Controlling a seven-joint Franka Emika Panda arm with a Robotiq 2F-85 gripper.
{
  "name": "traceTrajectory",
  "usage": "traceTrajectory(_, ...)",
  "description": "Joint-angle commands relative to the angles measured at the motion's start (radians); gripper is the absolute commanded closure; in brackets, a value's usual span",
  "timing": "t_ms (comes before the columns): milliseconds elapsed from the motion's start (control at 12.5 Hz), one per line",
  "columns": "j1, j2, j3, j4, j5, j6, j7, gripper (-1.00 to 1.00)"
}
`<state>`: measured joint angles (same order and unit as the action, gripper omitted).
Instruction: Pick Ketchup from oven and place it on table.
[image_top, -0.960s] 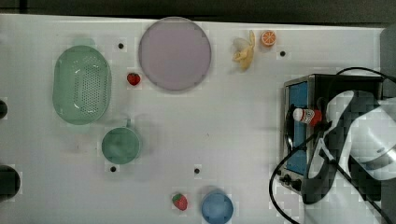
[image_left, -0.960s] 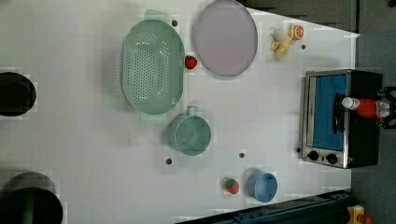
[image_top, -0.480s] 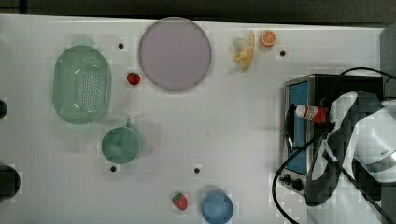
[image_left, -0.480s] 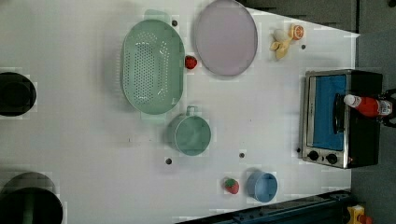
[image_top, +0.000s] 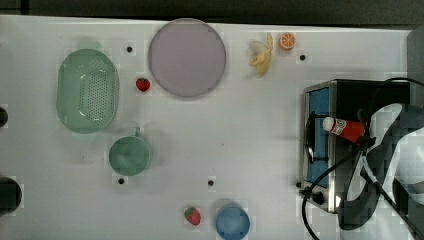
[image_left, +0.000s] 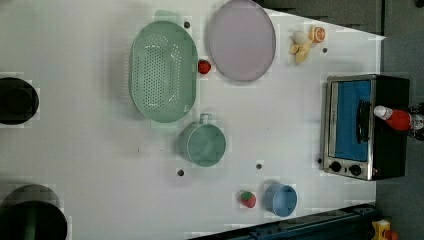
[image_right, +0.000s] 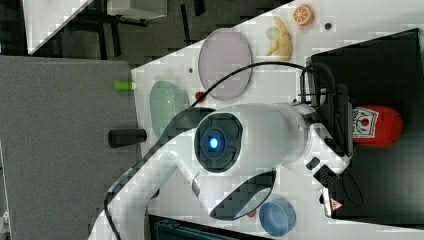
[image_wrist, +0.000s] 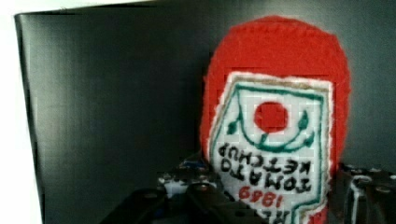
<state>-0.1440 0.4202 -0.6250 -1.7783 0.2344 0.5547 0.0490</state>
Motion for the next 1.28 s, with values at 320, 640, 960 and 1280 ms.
traceTrajectory(320, 0.078, -0.134, 0.011, 0.253, -0.151, -0.266, 0.01, -0.27)
traceTrajectory(640, 0.164, -0.204, 0.074, 0.298, -0.163, -0.385, 0.002, -0.27)
traceTrajectory(960, 0.227, -0.255, 0.199, 0.289, -0.163, -0.537, 0.002, -0.27)
traceTrajectory(1280, 0.27, -0.254, 0.344, 0.253, -0.163, -0.553, 0.002, -0.27)
